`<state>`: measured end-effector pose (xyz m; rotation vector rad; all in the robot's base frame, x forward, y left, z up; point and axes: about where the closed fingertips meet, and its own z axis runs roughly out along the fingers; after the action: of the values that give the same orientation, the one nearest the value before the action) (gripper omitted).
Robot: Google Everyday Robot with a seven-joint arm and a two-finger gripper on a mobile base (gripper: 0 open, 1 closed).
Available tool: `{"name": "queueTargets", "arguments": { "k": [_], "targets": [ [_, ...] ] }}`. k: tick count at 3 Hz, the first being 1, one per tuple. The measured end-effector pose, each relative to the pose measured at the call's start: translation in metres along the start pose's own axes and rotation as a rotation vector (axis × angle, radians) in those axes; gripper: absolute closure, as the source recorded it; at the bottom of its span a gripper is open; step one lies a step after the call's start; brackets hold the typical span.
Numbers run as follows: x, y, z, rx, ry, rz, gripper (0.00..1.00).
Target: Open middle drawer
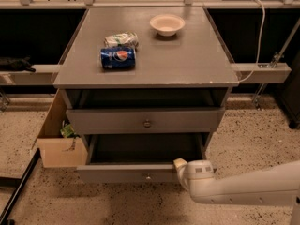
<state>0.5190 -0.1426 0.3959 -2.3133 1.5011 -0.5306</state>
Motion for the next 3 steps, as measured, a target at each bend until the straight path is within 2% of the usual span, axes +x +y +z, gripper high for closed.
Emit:
{"name": "queueTargets", "arguments": {
  "k": [3],
  "targets": [
    [-0.0013,0.0097,-0.0100,-0.016,-0.001,0.002,1.00]
  ]
}}
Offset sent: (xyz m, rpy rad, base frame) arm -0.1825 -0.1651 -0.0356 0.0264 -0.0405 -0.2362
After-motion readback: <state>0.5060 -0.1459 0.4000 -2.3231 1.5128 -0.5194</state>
